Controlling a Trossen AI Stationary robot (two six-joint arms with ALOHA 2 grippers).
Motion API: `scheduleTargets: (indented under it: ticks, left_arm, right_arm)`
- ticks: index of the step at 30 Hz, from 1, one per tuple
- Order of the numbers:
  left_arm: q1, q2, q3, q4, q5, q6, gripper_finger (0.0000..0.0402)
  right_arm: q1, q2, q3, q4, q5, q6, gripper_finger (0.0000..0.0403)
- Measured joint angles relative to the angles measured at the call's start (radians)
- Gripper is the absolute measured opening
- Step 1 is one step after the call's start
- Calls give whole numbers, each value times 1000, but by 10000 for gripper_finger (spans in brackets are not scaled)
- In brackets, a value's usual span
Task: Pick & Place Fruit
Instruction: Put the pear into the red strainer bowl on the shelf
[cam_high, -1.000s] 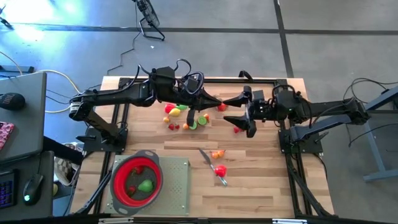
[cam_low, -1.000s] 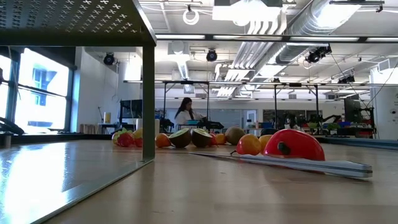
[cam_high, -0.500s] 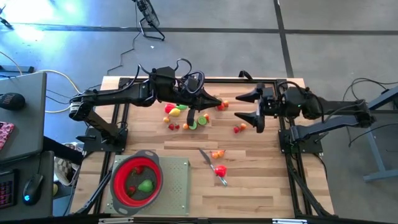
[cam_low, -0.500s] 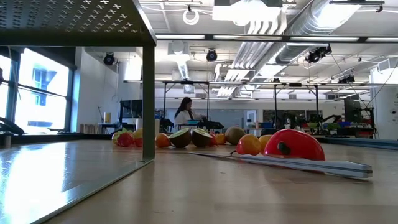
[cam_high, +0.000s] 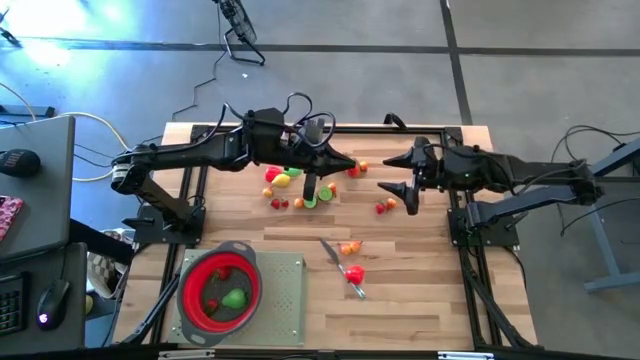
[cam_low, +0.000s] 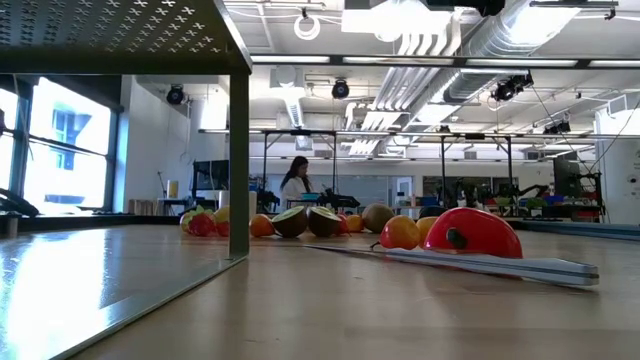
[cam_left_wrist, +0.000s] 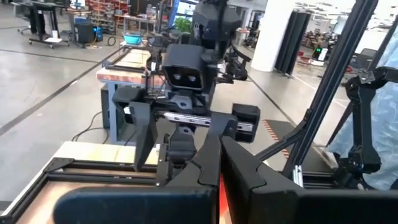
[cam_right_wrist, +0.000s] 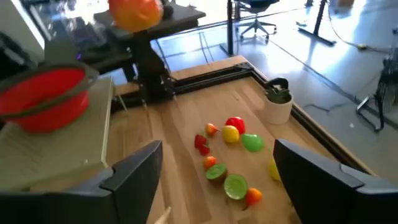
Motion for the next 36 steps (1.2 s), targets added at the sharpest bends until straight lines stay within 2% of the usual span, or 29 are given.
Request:
scheduleTargets:
  ticks: [8,13,16,21,25,30,36]
  left_arm:
    - [-1,-10,0,-11,-5,-27,0]
    - [-12,-52,0,-77,-56,-28,0]
    - [-45,-81,0,-145,-123,-31,0]
    - [-149,-139,0,-261,-257,-61,0]
    - [-240,-170,0,-337,-346,-119,0]
    - [-349,-204,2,-431,-452,-178,0]
    - [-440,-216,2,-534,-512,-294,0]
  right_arm:
    - [-37,2,0,17,-88,-113,211]
    - [-95,2,0,9,-217,-135,146]
    - [-120,4,0,2,-265,-137,107]
    - [-142,26,0,-6,-246,-135,57]
    - [-145,59,0,-6,-195,-130,33]
    - [-147,127,0,-4,-102,-138,20]
    - [-151,204,0,28,-139,-103,19]
